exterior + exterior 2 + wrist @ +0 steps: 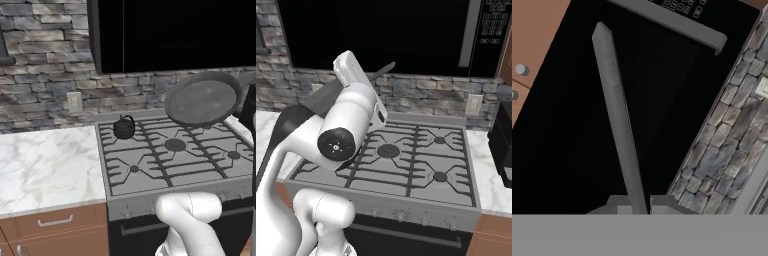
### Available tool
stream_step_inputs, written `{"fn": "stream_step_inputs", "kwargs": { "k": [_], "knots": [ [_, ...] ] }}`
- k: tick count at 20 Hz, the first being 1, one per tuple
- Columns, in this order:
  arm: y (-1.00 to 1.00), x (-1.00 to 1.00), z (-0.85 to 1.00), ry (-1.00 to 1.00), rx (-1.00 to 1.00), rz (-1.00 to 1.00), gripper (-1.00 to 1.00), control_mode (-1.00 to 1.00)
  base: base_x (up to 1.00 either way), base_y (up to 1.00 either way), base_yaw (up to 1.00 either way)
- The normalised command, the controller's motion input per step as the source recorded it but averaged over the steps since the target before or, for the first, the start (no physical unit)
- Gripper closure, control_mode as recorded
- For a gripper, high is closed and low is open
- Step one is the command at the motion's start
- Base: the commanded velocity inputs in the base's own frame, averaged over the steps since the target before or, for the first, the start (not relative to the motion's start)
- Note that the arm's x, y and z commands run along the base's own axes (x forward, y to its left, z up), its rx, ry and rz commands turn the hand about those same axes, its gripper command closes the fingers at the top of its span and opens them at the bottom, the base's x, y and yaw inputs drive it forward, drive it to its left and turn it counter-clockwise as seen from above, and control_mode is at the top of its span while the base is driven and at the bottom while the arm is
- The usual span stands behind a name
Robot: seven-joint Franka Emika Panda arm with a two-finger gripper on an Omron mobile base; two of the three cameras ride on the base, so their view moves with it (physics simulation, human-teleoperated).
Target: Pick the pan from the cabinet and place it on the stove. Then turn on the stove burner for the pan.
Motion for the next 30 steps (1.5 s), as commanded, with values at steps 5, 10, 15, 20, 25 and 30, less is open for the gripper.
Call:
{"fn": "stream_step_inputs", "kwargs": {
  "k": [5,10,15,20,25,30],
  "knots": [
    [0.0,0.0,0.0,0.0,0.0,0.0,1.0,1.0,0.21,0.0,-0.01],
    [0.0,0.0,0.0,0.0,0.0,0.0,1.0,1.0,0.06,0.0,0.0],
    [0.0,0.0,0.0,0.0,0.0,0.0,1.0,1.0,0.05,-0.01,0.0],
    [-0.24,0.0,-0.01,0.0,0.01,0.0,1.0,-1.0,0.0,-0.02,0.0],
    [-0.71,0.0,-0.07,0.0,0.05,0.0,1.0,-1.0,0.0,0.0,0.0],
    [-0.69,0.0,-0.21,0.0,0.07,0.0,1.0,-1.0,0.0,0.0,0.0]
  ]
}}
